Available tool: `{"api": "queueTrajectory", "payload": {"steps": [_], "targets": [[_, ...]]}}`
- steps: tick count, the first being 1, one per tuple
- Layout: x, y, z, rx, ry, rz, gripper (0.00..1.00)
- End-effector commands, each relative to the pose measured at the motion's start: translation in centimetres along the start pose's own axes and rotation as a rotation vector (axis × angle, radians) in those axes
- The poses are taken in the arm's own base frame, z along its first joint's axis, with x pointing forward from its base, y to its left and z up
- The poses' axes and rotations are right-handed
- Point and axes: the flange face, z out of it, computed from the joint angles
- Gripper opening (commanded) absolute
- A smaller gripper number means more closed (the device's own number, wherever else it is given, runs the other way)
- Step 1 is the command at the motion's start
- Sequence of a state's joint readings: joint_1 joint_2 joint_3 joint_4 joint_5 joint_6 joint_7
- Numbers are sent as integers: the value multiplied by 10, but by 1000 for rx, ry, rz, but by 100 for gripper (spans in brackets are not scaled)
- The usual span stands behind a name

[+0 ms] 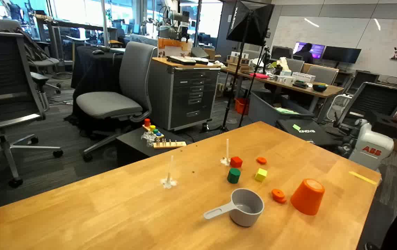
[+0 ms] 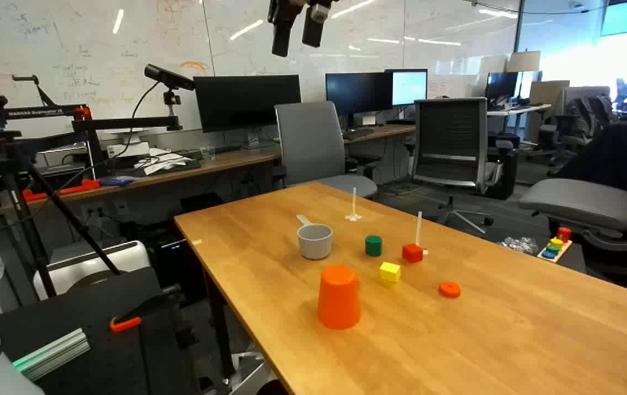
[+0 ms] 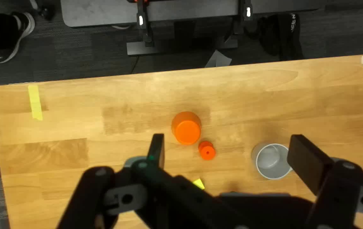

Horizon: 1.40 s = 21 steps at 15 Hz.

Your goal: Put the blocks in the grey cup

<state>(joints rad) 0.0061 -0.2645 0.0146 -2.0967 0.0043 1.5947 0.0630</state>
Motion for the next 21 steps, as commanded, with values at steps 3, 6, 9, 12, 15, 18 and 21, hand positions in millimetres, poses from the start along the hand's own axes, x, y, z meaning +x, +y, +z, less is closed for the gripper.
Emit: {"api": "queueTrajectory", "payload": {"steps": [3, 6, 9, 12, 15, 18, 21], "targets": [[0, 0, -4, 1, 8, 0, 100], [11, -2, 1, -41, -29, -34, 100], [49, 2, 16, -160, -109, -67, 100], [98, -9, 35, -276, -191, -115, 100], [130, -28, 50, -352, -289, -143, 100], [126, -26, 66, -331, -274, -142, 100], [132, -29, 63, -334, -284, -141, 100]]}}
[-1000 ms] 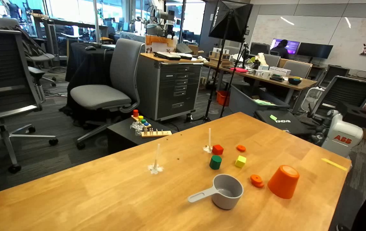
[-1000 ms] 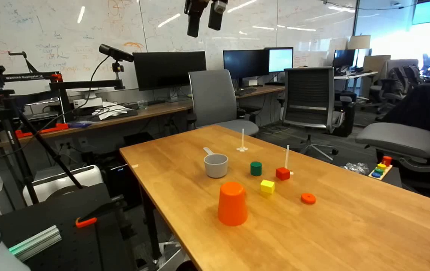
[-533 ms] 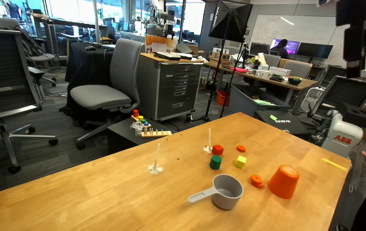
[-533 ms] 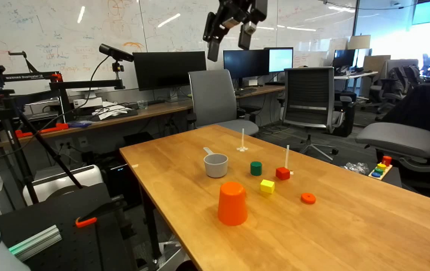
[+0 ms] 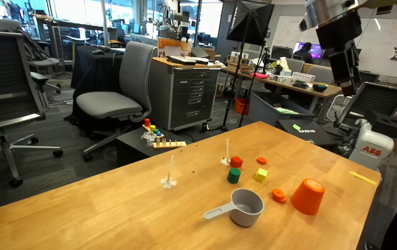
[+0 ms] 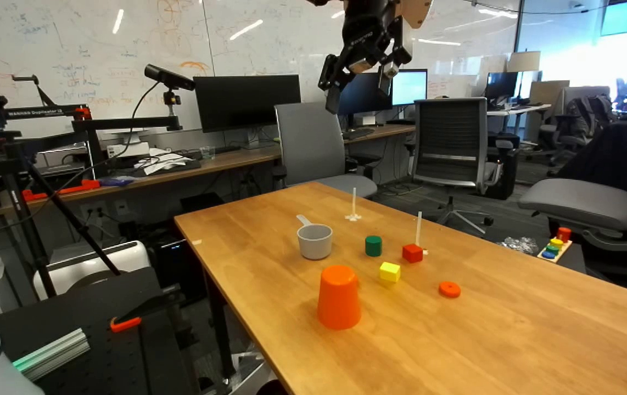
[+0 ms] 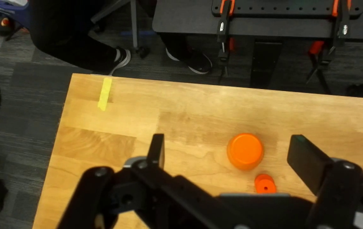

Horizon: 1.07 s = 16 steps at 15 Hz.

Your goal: Put the blocks in the grey cup

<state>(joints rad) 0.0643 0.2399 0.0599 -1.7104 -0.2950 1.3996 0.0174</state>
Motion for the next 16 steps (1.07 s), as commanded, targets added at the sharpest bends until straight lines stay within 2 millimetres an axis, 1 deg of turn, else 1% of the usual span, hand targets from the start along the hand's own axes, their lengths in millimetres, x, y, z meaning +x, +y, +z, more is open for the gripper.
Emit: {"api": "queueTrajectory", "payload": {"steps": [1, 2, 3, 5, 6, 8, 10, 11, 12, 13, 14, 16], "targets": [[-1, 1, -2, 0, 1, 2, 100], [3, -3, -3, 51, 71, -16, 100], [17, -9, 2, 116, 127, 11, 100], [50, -24, 15, 218, 193, 29, 100], [66, -34, 22, 266, 229, 36, 100], [101, -54, 38, 360, 307, 54, 100], [139, -62, 59, 428, 399, 88, 100], [160, -63, 74, 453, 447, 111, 100], [176, -67, 83, 469, 492, 128, 100], [189, -71, 95, 479, 525, 144, 100], [201, -77, 101, 489, 549, 150, 100], [214, -89, 111, 487, 581, 146, 100]]}}
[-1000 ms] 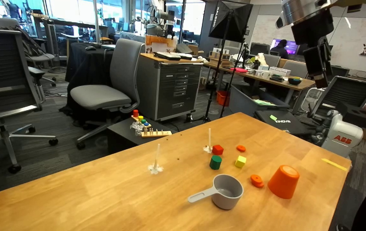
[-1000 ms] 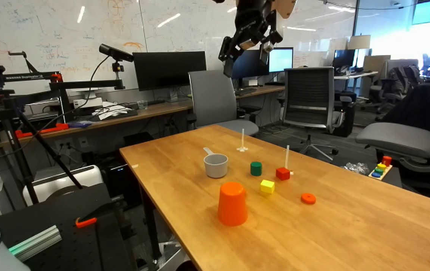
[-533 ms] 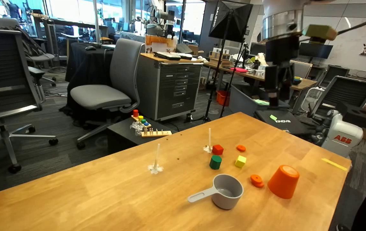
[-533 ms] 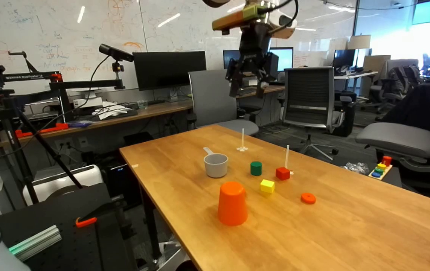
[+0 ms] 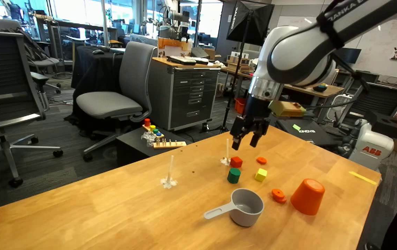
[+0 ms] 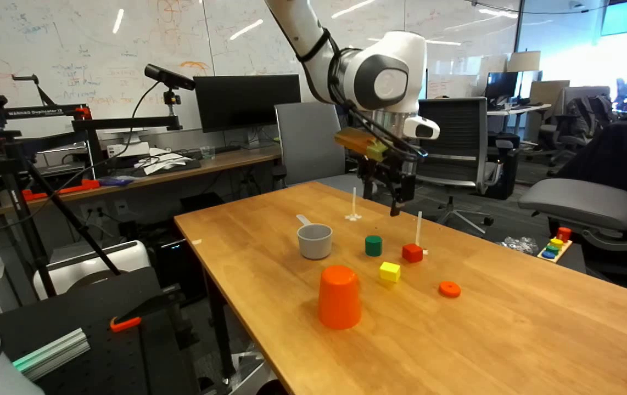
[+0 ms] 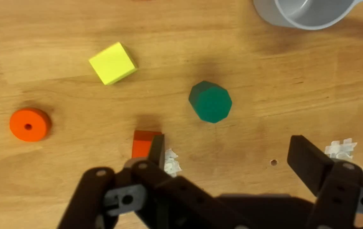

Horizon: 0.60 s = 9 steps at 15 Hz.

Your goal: Put the blocks in the grey cup

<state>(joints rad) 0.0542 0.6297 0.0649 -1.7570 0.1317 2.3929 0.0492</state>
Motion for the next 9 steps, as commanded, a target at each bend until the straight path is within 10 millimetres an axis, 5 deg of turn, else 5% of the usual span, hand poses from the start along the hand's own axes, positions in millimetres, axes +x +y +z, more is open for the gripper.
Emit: {"api": "queueTrajectory", "payload": {"steps": [1, 6, 9], "targets": [[16, -18, 20, 37, 60, -12, 100], [16, -48, 13, 66, -4, -13, 100], [17, -45, 13, 53, -56, 18, 100]]}}
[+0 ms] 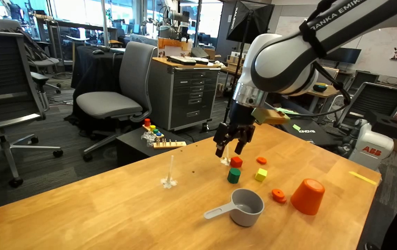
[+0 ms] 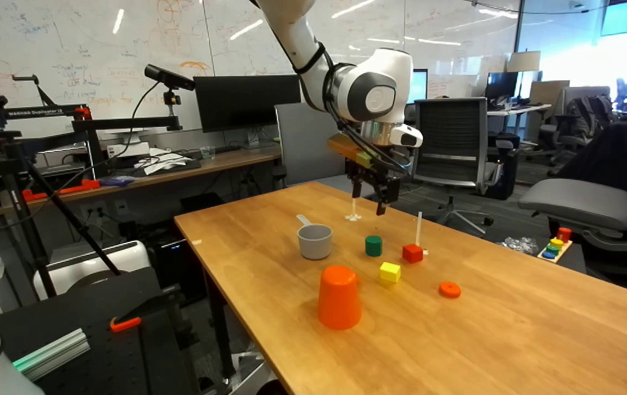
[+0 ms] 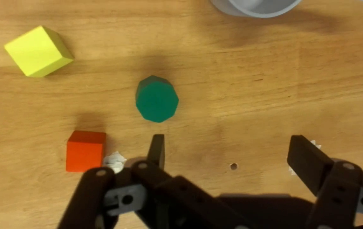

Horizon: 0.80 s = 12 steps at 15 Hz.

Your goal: Put the blocks in the grey cup

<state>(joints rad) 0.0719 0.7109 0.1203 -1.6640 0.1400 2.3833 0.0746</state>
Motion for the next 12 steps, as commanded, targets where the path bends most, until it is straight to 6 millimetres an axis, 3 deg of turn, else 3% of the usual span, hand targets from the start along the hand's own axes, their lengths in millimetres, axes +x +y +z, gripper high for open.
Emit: {"api": "queueTrajectory", "payload": {"steps": [1, 7, 12], "targets": [[5, 2, -8, -10, -66, 59, 100], [9, 32, 4, -175, -136, 97, 100], [16, 40, 37, -202, -153, 100, 100]]}}
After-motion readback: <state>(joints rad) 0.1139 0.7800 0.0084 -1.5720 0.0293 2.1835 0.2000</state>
